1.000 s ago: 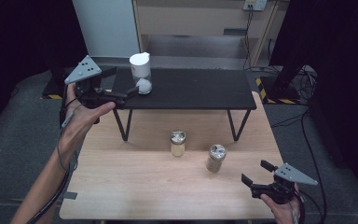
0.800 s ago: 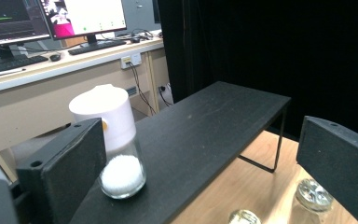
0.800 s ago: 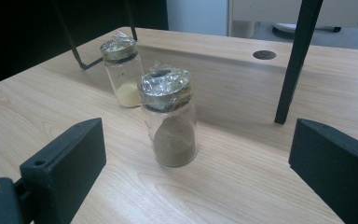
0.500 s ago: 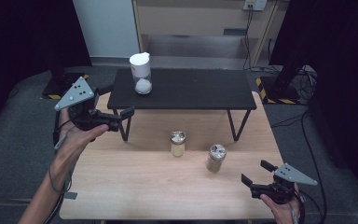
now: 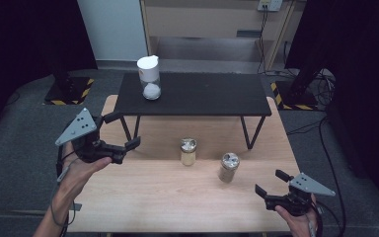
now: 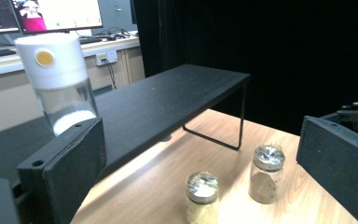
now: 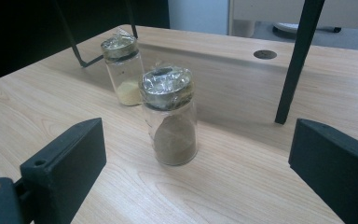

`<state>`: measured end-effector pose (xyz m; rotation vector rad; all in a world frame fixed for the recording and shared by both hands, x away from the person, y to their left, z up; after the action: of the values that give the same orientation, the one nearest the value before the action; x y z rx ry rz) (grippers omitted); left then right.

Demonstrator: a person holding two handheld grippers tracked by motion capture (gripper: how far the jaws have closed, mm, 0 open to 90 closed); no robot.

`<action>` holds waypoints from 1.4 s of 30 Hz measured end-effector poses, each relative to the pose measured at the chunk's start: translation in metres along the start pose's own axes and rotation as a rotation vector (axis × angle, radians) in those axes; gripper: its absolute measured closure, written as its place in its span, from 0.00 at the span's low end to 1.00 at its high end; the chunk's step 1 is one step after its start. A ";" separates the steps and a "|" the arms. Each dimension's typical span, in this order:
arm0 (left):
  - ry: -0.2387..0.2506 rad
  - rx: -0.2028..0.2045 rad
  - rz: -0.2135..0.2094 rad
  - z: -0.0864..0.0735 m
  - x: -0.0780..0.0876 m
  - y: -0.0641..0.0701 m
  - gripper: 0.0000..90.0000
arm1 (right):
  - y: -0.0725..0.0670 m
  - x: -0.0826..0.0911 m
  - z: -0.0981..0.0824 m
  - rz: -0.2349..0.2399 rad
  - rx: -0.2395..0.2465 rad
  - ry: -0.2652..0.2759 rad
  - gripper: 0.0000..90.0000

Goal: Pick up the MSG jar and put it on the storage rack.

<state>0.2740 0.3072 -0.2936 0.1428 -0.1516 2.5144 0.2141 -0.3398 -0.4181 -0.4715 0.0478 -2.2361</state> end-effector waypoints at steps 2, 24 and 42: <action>-0.003 0.011 -0.013 -0.007 0.001 0.001 0.01 | 0.000 0.000 0.000 0.000 0.002 -0.002 0.05; -0.025 0.085 -0.043 -0.085 0.014 0.009 0.01 | -0.002 -0.002 0.001 -0.002 0.010 -0.014 0.05; -0.074 0.107 -0.069 -0.134 0.013 0.017 0.02 | -0.002 -0.002 0.001 0.002 0.017 -0.018 0.06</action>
<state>0.2446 0.3197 -0.4257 0.2798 -0.0405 2.4503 0.2143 -0.3368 -0.4171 -0.4826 0.0202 -2.2287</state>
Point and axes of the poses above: each handheld gripper's, and its own axes: x roughly backward along the jaws, z roughly out of its top, y roughly to its right, the point moved 5 cm from there along -x, roughly forward along the jaws, and after that the axes turned 14 degrees about z, right-handed, at the moved point
